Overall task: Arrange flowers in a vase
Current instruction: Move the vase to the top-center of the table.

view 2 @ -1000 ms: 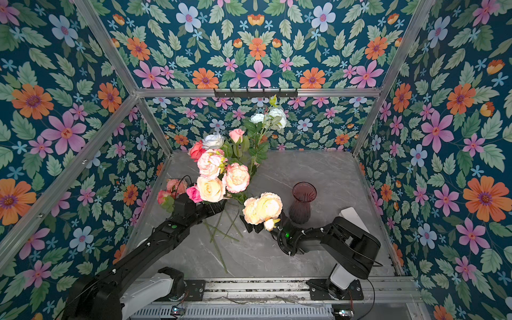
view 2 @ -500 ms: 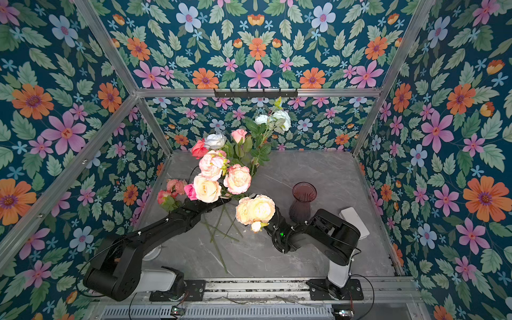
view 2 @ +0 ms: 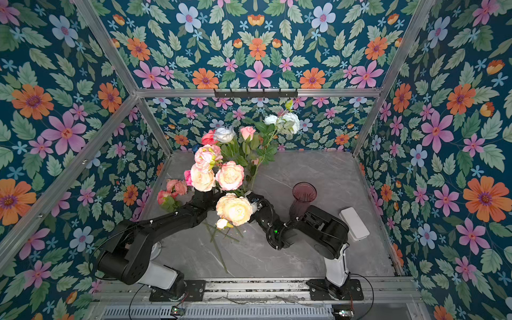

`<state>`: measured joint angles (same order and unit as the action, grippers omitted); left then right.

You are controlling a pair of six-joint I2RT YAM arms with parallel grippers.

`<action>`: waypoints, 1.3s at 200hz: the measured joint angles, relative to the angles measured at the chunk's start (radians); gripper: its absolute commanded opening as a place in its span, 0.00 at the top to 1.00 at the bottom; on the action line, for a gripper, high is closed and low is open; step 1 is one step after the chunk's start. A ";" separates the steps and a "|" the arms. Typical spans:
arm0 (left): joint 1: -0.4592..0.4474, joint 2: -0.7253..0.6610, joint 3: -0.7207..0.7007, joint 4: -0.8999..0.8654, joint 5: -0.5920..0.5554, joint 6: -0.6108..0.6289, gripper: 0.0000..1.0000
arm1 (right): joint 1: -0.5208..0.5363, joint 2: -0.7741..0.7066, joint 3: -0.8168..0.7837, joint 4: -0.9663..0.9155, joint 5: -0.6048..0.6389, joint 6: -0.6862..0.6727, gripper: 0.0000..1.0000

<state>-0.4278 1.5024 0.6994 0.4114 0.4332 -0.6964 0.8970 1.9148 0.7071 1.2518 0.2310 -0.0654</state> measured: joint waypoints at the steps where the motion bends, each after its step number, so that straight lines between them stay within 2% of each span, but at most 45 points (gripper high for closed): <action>1: 0.000 0.001 0.000 0.000 0.000 0.000 0.15 | 0.000 0.000 0.001 0.000 0.002 -0.001 0.25; 51: 0.002 0.066 0.035 0.068 -0.016 -0.011 0.13 | -0.020 0.027 0.057 -0.021 0.051 -0.040 0.35; 106: 0.009 0.073 0.044 0.087 -0.043 -0.024 0.11 | -0.051 0.061 0.085 0.003 0.051 -0.063 0.39; 200: 0.072 -0.072 -0.012 -0.053 -0.192 -0.030 0.11 | -0.180 0.142 0.214 -0.021 0.061 -0.066 0.39; 260: 0.075 -0.159 -0.050 -0.117 -0.198 -0.024 0.10 | -0.297 0.234 0.393 -0.108 0.072 -0.040 0.38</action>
<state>-0.3527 1.3434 0.6498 0.2943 0.2348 -0.7200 0.5999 2.1487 1.1000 1.1435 0.3035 -0.1051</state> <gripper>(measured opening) 0.895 0.735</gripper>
